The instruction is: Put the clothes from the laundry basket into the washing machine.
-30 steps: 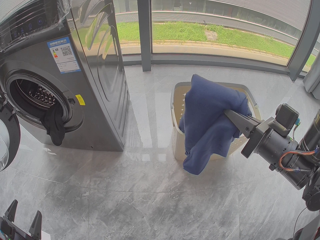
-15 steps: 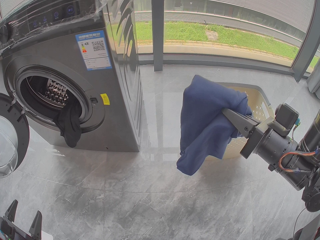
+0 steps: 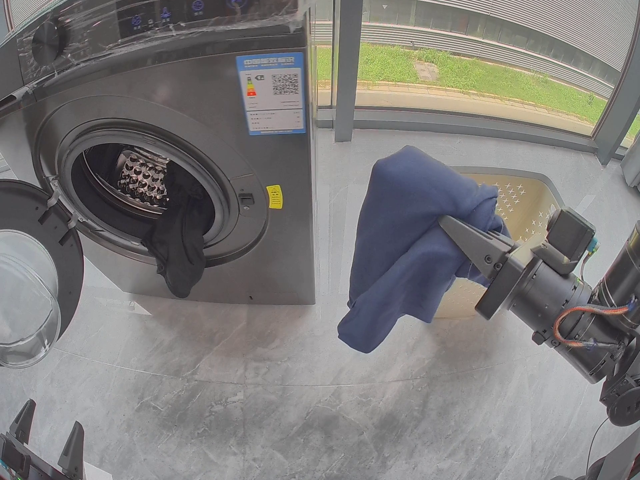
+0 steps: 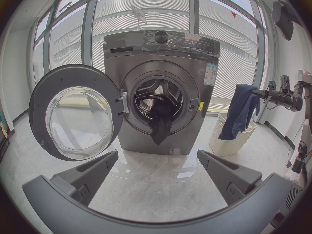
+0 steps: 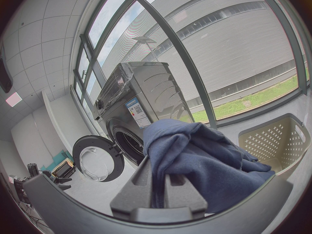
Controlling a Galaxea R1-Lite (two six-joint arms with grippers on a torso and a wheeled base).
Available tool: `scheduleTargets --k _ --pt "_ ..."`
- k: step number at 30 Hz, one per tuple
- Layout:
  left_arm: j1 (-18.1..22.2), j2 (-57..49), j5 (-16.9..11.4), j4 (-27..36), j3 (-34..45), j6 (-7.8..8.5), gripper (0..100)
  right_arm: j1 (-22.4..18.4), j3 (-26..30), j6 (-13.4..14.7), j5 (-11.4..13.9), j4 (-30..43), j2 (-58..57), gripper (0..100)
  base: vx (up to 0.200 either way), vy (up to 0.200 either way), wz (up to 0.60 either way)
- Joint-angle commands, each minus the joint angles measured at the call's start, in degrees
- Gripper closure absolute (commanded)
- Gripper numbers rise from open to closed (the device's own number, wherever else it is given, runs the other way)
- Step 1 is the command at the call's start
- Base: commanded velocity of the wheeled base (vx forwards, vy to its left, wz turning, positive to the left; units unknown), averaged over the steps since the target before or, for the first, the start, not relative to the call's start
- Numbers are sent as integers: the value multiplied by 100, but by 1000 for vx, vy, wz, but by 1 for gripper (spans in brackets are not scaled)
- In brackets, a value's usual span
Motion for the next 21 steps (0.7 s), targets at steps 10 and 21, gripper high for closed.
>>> scheduleTargets --k 10,21 --pt "0 -84 -5 8 92 -2 0 -6 -60 -1 -16 -8 32 100 0 120 0" --pt "0 -84 -5 0 92 -2 0 -41 -78 -1 -16 -8 41 100 -55 0 0"
